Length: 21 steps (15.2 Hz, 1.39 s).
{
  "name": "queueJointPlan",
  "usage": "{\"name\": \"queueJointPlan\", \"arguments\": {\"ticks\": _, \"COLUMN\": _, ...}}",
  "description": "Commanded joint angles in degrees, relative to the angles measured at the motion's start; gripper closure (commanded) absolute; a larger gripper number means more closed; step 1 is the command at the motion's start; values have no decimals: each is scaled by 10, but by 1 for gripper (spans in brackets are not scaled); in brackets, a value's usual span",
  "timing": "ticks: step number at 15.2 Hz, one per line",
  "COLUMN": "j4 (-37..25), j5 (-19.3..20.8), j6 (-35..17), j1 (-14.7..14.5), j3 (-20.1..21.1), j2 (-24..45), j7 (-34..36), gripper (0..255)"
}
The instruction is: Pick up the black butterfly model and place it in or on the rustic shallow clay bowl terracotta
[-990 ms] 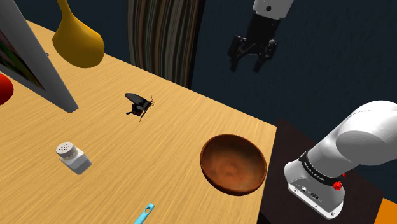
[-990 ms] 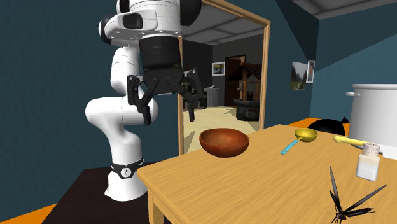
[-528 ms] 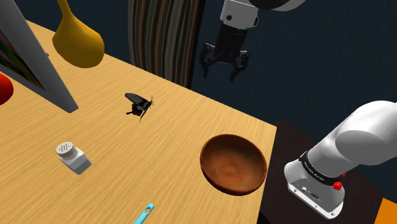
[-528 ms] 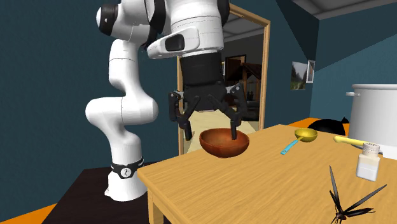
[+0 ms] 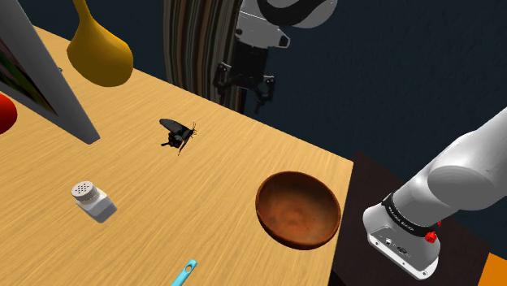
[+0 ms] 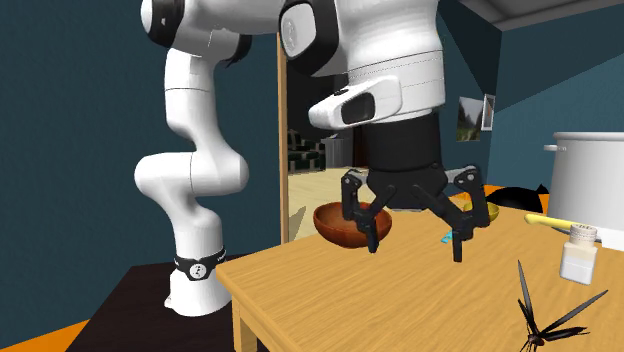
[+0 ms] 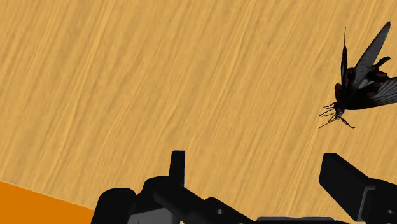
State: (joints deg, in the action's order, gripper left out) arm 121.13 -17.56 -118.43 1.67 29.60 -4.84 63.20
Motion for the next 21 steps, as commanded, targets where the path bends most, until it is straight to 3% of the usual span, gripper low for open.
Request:
{"name": "queueJointPlan", "arguments": {"ticks": 1, "j4": -33, "j5": 14, "j6": -18, "j1": -2, "j3": 11, "j2": 50, "j7": 52, "gripper": 0}}
{"name": "queueJointPlan", "arguments": {"ticks": 8, "j4": -171, "j5": 74, "j6": -50, "j1": -41, "j3": 8, "j2": 215, "j7": 209, "gripper": 0}}
{"name": "queueJointPlan", "arguments": {"ticks": 15, "j4": -153, "j5": 85, "j6": -97, "j1": -56, "j3": 5, "j2": 244, "j7": 216, "gripper": 0}}
{"name": "queueJointPlan", "arguments": {"ticks": 21, "j4": -152, "j5": 86, "j6": -100, "j1": -57, "j3": 5, "j2": 246, "j7": 217, "gripper": 0}}
